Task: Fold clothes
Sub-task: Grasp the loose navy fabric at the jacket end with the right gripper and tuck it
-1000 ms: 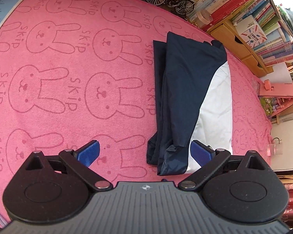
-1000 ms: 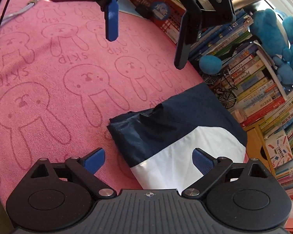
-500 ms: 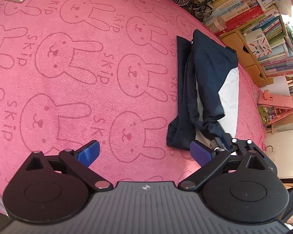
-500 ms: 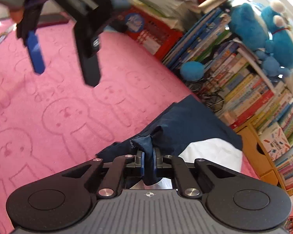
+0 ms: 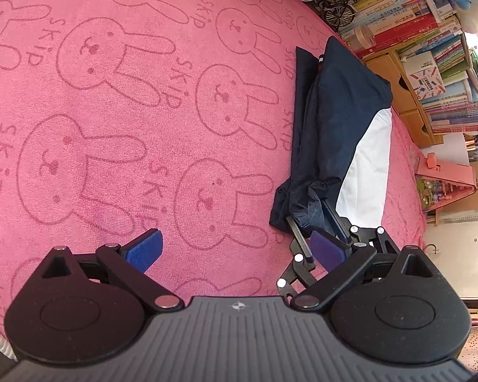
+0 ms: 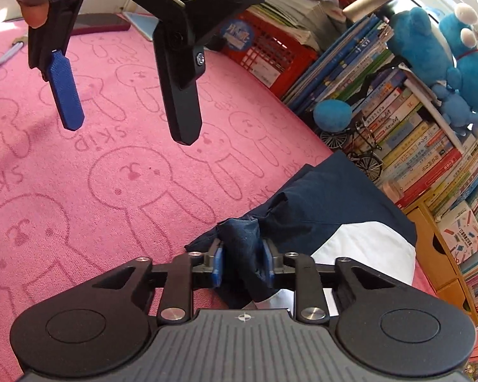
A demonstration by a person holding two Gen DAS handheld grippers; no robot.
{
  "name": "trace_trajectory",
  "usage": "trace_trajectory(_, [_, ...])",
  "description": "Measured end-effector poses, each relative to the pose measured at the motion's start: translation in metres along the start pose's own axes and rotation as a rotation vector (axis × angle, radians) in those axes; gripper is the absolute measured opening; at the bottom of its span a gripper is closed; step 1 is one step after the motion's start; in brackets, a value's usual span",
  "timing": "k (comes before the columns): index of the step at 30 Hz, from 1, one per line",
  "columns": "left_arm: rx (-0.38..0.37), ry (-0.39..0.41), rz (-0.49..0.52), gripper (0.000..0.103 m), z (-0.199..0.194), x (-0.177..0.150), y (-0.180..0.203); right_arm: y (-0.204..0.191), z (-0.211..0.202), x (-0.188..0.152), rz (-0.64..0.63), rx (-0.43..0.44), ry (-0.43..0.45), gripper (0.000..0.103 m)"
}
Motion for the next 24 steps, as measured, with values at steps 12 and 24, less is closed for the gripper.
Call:
trace_trajectory(12, [-0.019,0.018,-0.038,0.100,-0.007,-0.005,-0.006,-0.024,-0.009,0.000,-0.200,-0.065,0.111,0.080])
trace_trajectory(24, [-0.053,0.019,-0.034,0.100,0.000,0.003,0.006,0.000,0.009,0.011,-0.126,-0.053,0.048,0.025])
Point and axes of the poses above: each gripper's, at about its wrist camera, not at the fingertips, and z roughly the way its jaws point, y to its right, x to its top, the point moved 6 cm from there along z, roughly the way its jaws point, and after that the axes turned 2 degrees about -y, right-handed, at the moved point
